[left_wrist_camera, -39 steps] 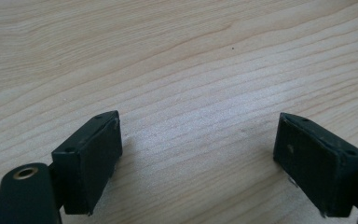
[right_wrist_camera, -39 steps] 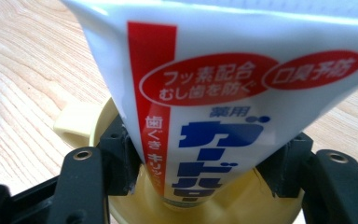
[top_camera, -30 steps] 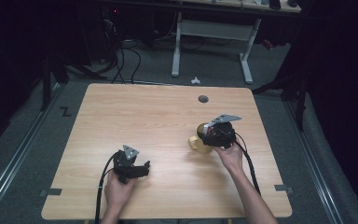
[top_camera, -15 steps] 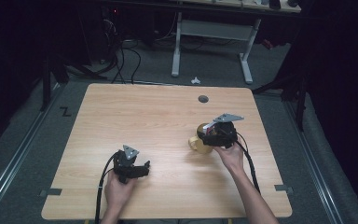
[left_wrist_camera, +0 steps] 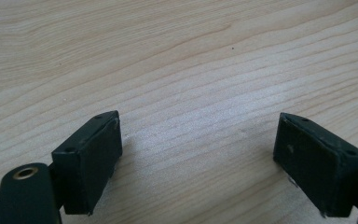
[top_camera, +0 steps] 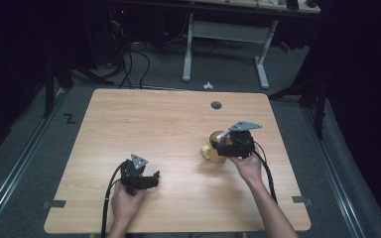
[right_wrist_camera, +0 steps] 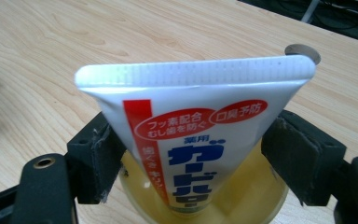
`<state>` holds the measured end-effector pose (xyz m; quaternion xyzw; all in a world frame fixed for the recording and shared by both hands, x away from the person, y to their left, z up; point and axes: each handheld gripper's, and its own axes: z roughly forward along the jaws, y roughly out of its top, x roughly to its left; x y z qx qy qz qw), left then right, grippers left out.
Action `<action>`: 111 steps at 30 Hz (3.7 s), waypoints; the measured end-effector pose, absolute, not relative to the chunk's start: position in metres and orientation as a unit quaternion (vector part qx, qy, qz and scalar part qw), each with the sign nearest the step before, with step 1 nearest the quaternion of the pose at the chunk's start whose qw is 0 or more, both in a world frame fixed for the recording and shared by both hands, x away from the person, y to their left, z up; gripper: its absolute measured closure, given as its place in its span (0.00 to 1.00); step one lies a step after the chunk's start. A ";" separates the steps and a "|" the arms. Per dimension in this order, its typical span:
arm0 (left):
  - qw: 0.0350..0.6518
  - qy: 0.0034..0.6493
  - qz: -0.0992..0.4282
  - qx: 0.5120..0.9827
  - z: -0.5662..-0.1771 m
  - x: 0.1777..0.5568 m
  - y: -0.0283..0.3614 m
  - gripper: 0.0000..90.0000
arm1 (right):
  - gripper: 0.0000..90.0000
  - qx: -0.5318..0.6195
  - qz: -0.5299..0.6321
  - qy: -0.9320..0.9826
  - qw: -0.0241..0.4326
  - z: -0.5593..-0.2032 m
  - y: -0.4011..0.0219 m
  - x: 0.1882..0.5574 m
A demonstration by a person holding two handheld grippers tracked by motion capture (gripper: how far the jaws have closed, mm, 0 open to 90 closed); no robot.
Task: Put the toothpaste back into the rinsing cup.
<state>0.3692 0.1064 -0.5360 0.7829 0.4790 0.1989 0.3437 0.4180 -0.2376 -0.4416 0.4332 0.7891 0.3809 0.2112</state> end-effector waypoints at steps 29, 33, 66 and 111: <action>0.344 0.479 0.199 0.783 -0.536 0.369 0.106 0.17 | 0.28 0.440 0.390 0.778 0.219 -0.434 -0.257 0.395; 0.344 0.479 0.199 0.783 -0.536 0.369 0.106 0.17 | 0.28 0.441 0.394 0.775 0.225 -0.431 -0.260 0.393; 0.343 0.479 0.199 0.783 -0.536 0.369 0.106 0.17 | 0.33 0.477 0.413 0.745 0.218 -0.433 -0.290 0.380; 0.343 0.479 0.199 0.783 -0.536 0.369 0.106 0.17 | 0.36 0.502 0.408 0.735 0.205 -0.457 -0.303 0.372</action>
